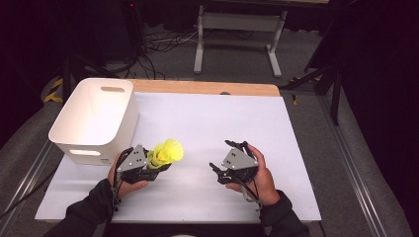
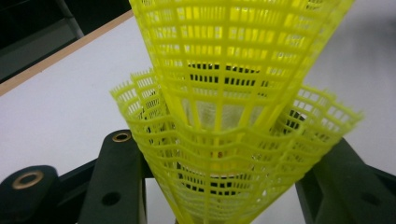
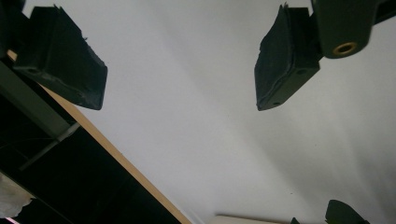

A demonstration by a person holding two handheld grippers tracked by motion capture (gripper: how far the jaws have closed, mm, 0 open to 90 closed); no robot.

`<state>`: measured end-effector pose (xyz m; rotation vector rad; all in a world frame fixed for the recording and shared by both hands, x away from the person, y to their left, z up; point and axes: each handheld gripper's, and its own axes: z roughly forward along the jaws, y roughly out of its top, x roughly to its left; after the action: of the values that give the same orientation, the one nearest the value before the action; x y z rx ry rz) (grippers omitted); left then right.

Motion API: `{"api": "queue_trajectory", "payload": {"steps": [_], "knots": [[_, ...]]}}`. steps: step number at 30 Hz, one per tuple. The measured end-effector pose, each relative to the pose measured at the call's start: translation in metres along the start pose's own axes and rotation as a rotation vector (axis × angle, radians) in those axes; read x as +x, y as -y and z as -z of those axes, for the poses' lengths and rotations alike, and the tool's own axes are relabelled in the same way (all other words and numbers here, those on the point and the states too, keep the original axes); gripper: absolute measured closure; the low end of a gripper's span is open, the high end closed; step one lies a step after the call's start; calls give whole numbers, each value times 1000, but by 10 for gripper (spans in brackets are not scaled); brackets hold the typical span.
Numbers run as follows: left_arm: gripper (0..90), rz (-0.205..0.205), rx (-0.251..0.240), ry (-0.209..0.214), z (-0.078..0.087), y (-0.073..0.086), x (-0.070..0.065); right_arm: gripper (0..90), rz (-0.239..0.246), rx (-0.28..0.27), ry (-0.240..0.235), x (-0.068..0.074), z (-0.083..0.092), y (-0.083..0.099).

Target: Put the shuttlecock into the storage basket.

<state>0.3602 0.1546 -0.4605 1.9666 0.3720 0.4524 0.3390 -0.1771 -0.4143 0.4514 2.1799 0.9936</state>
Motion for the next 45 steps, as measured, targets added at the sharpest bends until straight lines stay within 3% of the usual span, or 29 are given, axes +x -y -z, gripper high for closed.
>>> {"api": "queue_trajectory", "payload": {"steps": [7, 13, 22, 45], "knots": [[517, 4, -9, -11, 3, 0, 1, 178, -15, -5, 23, -1, 2, 12], [556, 1, -6, -9, 1, 0, 1, 178, -55, -7, 23, -3, 3, 22], [559, -5, -29, -15, 4, -1, 1, 173, -66, -20, 8, -5, 4, 24], [562, -9, -83, -57, 24, -7, 7, 173, -129, -36, 60, -11, 27, 56]]}}
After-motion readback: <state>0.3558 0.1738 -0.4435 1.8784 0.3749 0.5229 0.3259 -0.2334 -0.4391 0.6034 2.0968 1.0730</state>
